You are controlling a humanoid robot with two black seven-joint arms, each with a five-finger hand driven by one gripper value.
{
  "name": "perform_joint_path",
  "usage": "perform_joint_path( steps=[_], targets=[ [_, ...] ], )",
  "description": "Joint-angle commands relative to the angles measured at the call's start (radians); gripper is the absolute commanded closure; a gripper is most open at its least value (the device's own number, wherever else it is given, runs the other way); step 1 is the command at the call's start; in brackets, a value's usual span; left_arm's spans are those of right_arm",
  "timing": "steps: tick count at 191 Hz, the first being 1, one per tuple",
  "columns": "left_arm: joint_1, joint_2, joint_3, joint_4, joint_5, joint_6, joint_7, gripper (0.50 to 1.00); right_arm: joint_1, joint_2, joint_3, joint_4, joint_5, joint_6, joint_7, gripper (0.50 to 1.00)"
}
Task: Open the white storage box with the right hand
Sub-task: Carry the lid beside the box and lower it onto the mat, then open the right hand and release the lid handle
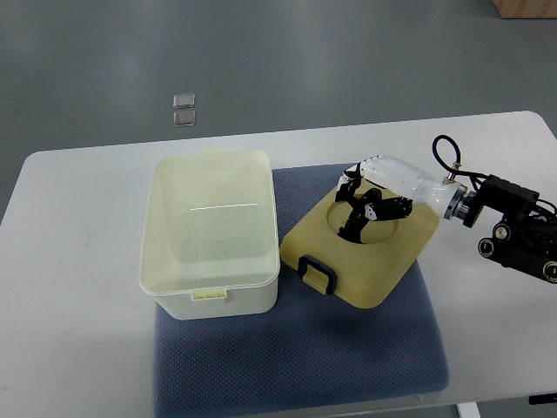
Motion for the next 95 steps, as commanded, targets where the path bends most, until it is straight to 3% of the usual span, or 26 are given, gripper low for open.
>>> perform_joint_path(
  steps=[1,5,6,7,8,9,10,11,12,13,14,15,16,18,58,95],
  targets=[
    [0.002,0.000,0.000,0.000,0.000,0.000,0.000,0.500,-0.013,0.024,0.000,0.000,-0.012,0.000,0.000,1.000],
    [0.000,0.000,0.000,0.000,0.000,0.000,0.000,0.500,-0.016,0.027,0.000,0.000,-0.012,0.000,0.000,1.000],
    [0.000,0.000,0.000,0.000,0.000,0.000,0.000,0.500,-0.018,0.029,0.002,0.000,-0.012,0.000,0.000,0.953],
    [0.000,0.000,0.000,0.000,0.000,0.000,0.000,0.500,-0.018,0.029,0.002,0.000,-0.012,0.000,0.000,0.953],
    [0.000,0.000,-0.002,0.000,0.000,0.000,0.000,0.500,-0.019,0.032,0.000,0.000,-0.012,0.000,0.000,0.886],
    [0.000,0.000,-0.002,0.000,0.000,0.000,0.000,0.500,-0.019,0.032,0.000,0.000,-0.012,0.000,0.000,0.885],
    [0.000,0.000,0.000,0.000,0.000,0.000,0.000,0.500,-0.021,0.033,0.002,0.000,-0.012,0.000,0.000,0.806],
    [0.000,0.000,0.000,0.000,0.000,0.000,0.000,0.500,-0.021,0.033,0.002,0.000,-0.012,0.000,0.000,0.805],
    [0.002,0.000,0.000,0.000,0.000,0.000,0.000,0.500,-0.021,0.036,0.002,0.000,-0.012,0.000,0.000,0.720],
    [0.002,0.000,0.000,0.000,0.000,0.000,0.000,0.500,-0.021,0.036,0.002,0.000,-0.012,0.000,0.000,0.720],
    [0.002,0.000,-0.002,0.000,0.000,0.000,0.000,0.500,-0.022,0.038,0.002,0.000,-0.012,0.000,0.000,0.657],
    [0.002,0.000,-0.002,0.000,0.000,0.000,0.000,0.500,-0.022,0.038,0.002,0.000,-0.012,0.000,0.000,0.656],
    [0.000,0.000,-0.002,0.000,0.000,0.000,0.000,0.500,-0.024,0.039,0.002,0.000,-0.012,0.000,0.000,0.602],
    [0.000,0.000,-0.002,0.000,0.000,0.000,0.000,0.500,-0.024,0.041,0.002,0.000,-0.012,0.000,0.000,0.573],
    [0.000,0.000,-0.002,0.000,0.000,0.000,0.000,0.500,-0.022,0.044,-0.001,0.000,-0.014,0.011,0.000,0.570],
    [0.000,0.000,0.000,0.000,-0.002,0.000,0.000,0.500,-0.007,-0.021,-0.034,0.014,-0.016,0.026,0.000,0.570]
  ],
)
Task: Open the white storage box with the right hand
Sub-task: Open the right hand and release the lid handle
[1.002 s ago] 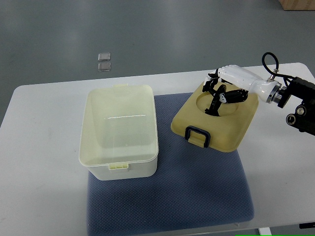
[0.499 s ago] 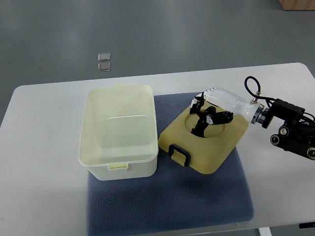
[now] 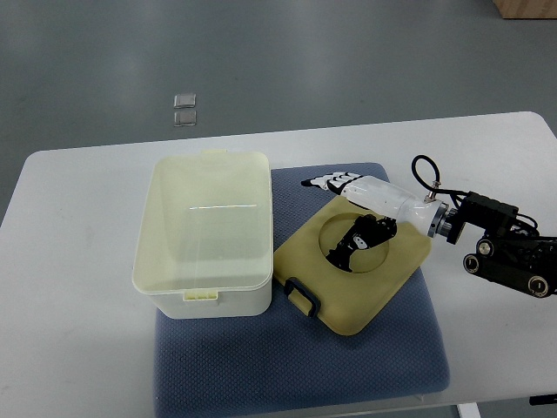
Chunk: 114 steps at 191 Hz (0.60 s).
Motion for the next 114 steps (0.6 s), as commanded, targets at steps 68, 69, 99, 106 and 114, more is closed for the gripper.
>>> perform_joint_path(
  steps=[68,69,99,106,114],
  targets=[
    [0.001,0.000,0.002,0.002,0.000,0.000,0.000,0.500,0.050,-0.208,-0.016,0.086,0.006,0.102,0.000,0.570],
    [0.000,0.000,0.002,0.002,-0.002,0.000,0.000,0.500,0.053,-0.216,-0.015,0.088,0.007,0.107,0.000,0.570],
    [0.001,0.000,0.002,0.000,0.000,0.000,0.000,0.500,0.098,-0.296,0.005,0.103,0.027,0.150,0.000,0.570],
    [0.001,0.000,0.002,0.002,0.000,0.000,0.000,0.500,0.110,-0.300,0.023,0.102,0.050,0.151,0.000,0.572],
    [0.000,0.000,0.003,0.000,0.000,0.000,0.000,0.500,0.112,-0.302,0.043,0.102,0.082,0.154,0.000,0.572]
  ],
)
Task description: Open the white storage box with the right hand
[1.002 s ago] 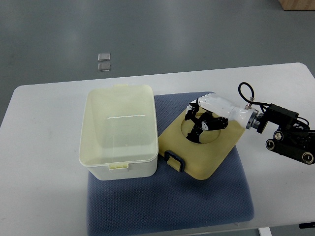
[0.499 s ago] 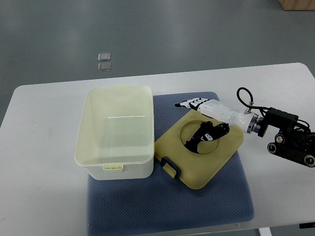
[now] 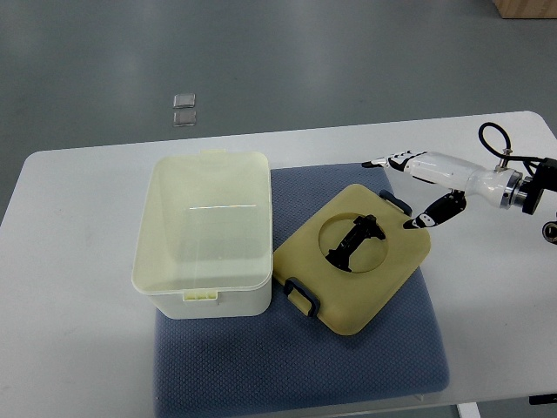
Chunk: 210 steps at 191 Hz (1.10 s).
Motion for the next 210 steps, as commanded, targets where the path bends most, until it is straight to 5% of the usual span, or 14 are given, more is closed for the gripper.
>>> perform_joint_path(
  steps=[1,64,100,120,123,150,185,210],
  targets=[
    [0.000,0.000,0.001,-0.002,0.000,0.000,0.000,0.500,0.019,-0.016,0.047,0.000,0.067,0.011,0.000,0.572],
    [0.000,0.000,0.001,-0.002,0.000,0.000,0.000,0.500,0.014,0.086,0.299,-0.015,0.630,0.134,-0.005,0.572],
    [0.000,0.000,0.001,-0.002,0.002,0.000,0.000,0.500,-0.010,0.236,0.473,-0.109,1.011,0.126,-0.318,0.572],
    [0.000,0.000,0.000,-0.002,0.002,0.000,0.000,0.500,-0.015,0.277,0.518,-0.149,1.128,0.125,-0.373,0.572],
    [0.000,0.000,0.000,-0.002,0.002,0.000,0.000,0.500,-0.029,0.326,0.549,-0.211,1.291,0.126,-0.413,0.572],
    [0.000,0.000,0.000,-0.002,0.002,0.000,0.000,0.500,-0.053,0.391,0.569,-0.290,1.481,0.165,-0.411,0.570],
    [0.000,0.000,0.000,-0.002,0.002,0.000,0.000,0.500,-0.176,0.467,0.740,-0.297,1.584,0.414,-0.330,0.570],
    [0.001,0.000,0.000,-0.002,0.000,0.000,0.000,0.500,-0.219,0.515,0.780,-0.302,1.579,0.488,-0.318,0.570]
  ],
)
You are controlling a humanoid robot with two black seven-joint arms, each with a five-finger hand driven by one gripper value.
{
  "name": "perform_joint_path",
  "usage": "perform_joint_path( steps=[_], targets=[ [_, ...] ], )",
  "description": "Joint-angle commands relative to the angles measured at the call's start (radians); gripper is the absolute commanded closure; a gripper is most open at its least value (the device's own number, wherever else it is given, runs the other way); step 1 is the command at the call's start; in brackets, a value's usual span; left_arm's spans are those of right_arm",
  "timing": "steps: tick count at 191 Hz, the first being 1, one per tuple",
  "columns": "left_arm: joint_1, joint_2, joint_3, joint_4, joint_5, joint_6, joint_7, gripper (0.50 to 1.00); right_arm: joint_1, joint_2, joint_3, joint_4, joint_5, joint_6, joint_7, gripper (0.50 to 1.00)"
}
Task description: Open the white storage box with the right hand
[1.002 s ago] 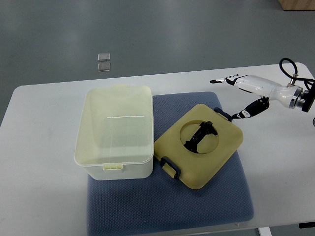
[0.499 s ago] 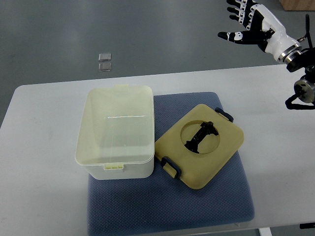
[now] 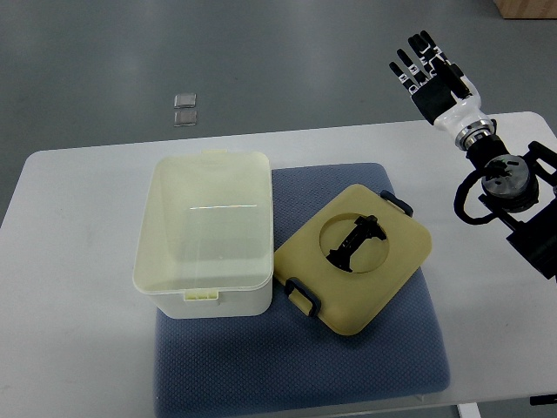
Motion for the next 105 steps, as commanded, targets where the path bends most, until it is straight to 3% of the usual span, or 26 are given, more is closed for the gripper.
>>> perform_joint_path(
  steps=[1,30,105],
  targets=[
    [0.001,0.000,0.000,0.000,-0.002,0.000,0.000,0.500,-0.035,0.039,0.032,-0.003,0.000,0.062,0.012,0.570],
    [0.001,0.000,0.000,0.000,-0.002,0.000,0.000,0.500,-0.047,0.061,0.035,-0.036,-0.003,0.084,0.072,0.568],
    [0.000,0.000,0.000,-0.001,0.000,0.000,0.000,0.500,-0.065,0.067,0.026,-0.048,-0.009,0.087,0.106,0.568]
  ],
)
